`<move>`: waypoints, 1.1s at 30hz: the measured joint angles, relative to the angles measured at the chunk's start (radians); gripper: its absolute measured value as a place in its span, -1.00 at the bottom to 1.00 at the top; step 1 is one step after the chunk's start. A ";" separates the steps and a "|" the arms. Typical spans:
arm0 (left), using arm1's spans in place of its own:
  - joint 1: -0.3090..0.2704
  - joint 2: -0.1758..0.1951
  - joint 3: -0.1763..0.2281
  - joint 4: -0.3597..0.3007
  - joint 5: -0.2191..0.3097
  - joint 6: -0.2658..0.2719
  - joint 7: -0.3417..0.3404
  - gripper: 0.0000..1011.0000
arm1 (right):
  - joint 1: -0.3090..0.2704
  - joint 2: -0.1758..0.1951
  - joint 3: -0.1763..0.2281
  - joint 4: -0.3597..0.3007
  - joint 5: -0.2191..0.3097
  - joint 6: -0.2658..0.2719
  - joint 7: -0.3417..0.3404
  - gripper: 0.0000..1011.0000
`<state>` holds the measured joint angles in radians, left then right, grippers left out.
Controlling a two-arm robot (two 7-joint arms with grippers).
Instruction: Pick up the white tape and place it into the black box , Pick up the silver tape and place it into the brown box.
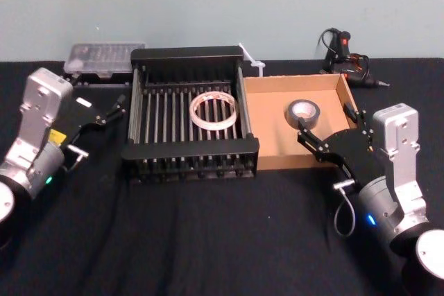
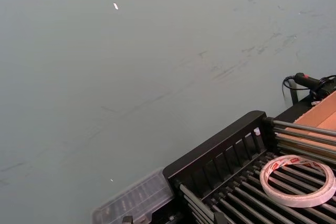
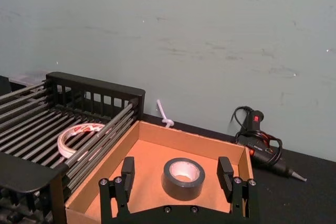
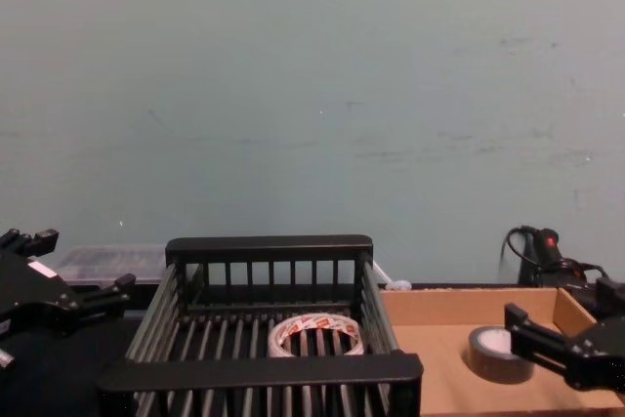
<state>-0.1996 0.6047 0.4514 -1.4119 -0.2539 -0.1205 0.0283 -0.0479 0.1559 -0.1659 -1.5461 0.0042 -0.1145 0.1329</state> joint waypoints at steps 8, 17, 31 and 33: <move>0.000 0.000 0.000 0.000 0.000 0.000 0.000 0.98 | -0.004 -0.002 0.004 0.011 0.003 0.008 0.018 0.98; 0.000 0.000 0.000 0.000 0.000 0.000 0.000 0.98 | -0.003 -0.002 0.004 0.011 0.003 0.009 0.017 0.98; 0.000 0.000 0.000 0.000 0.000 0.000 0.000 0.98 | -0.002 -0.001 0.002 0.010 0.004 0.009 0.015 0.98; 0.000 0.000 0.000 0.000 0.000 0.000 0.000 0.98 | -0.002 -0.001 0.002 0.010 0.004 0.009 0.015 0.98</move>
<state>-0.1995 0.6047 0.4514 -1.4120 -0.2539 -0.1205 0.0283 -0.0501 0.1546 -0.1635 -1.5357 0.0086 -0.1056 0.1476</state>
